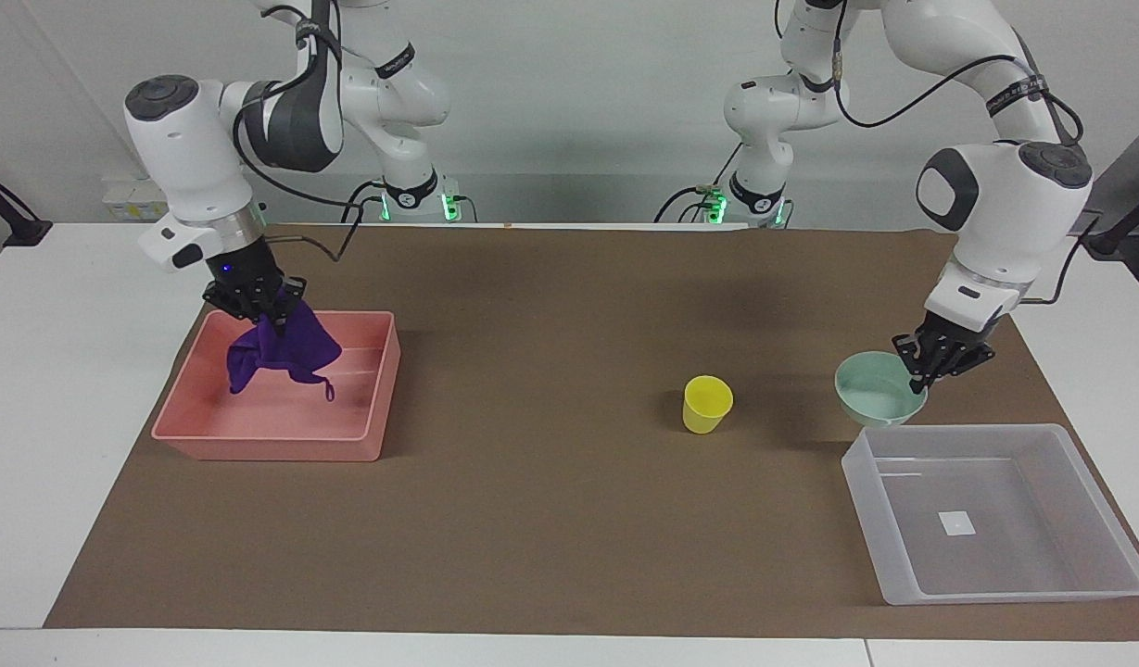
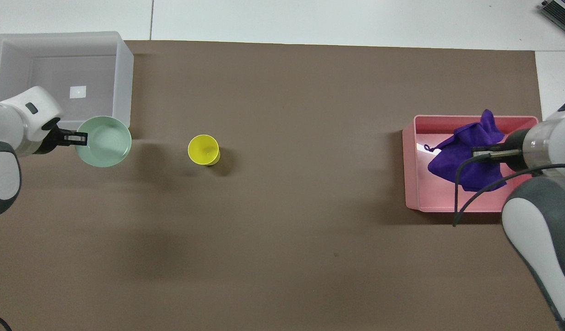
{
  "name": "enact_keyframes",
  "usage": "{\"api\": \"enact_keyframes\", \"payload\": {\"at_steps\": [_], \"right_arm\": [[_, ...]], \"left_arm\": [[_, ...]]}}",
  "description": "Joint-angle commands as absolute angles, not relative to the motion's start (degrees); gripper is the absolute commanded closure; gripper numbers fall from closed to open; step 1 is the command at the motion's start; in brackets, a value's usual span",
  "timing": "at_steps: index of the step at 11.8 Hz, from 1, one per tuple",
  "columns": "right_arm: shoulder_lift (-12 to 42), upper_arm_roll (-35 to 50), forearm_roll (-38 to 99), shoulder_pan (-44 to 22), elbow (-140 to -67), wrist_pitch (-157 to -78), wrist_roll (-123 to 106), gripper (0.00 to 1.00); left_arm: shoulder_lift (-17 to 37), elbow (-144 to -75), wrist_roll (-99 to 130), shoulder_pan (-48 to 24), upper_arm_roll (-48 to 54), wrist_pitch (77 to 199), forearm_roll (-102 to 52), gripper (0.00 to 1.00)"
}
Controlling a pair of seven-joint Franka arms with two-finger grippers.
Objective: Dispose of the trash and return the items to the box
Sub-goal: 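Carry the cloth into the pink bin while the left gripper lifts the bowl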
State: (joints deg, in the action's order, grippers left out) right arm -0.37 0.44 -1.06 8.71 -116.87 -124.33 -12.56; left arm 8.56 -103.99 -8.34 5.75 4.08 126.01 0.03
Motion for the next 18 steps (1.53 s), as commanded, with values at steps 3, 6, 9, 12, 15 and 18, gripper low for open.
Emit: {"api": "enact_keyframes", "payload": {"at_steps": [3,6,9,12,15,18], "right_arm": [[6.4,1.2,-0.5,9.8,-123.5,-136.5,-11.8,1.00],[7.1,1.2,-0.5,9.1,-124.5,-138.3,-9.8,0.00],[5.5,1.6,-0.6,8.4,-122.0,-135.7,-8.9,0.00],[2.3,1.7,-1.9,2.8,-119.8,-129.6,2.0,0.00],[-1.7,1.8,-3.3,-2.1,-119.5,-125.3,9.6,0.00],[-4.6,2.0,-2.4,-2.2,-112.2,-114.7,9.7,0.00]], "left_arm": [[20.9,-85.8,-9.1,9.1,4.4,119.6,-1.2,1.00],[31.4,-72.5,-9.1,10.3,4.5,117.2,-1.1,1.00],[36.1,-70.1,-9.1,12.0,4.8,118.6,-1.2,1.00],[38.5,-70.8,-9.1,12.7,4.7,122.7,-1.6,1.00],[39.3,-73.7,-9.0,12.1,4.5,128.5,-2.1,1.00],[38.2,-79.2,-9.0,11.6,4.4,132.4,-1.8,1.00]]}}
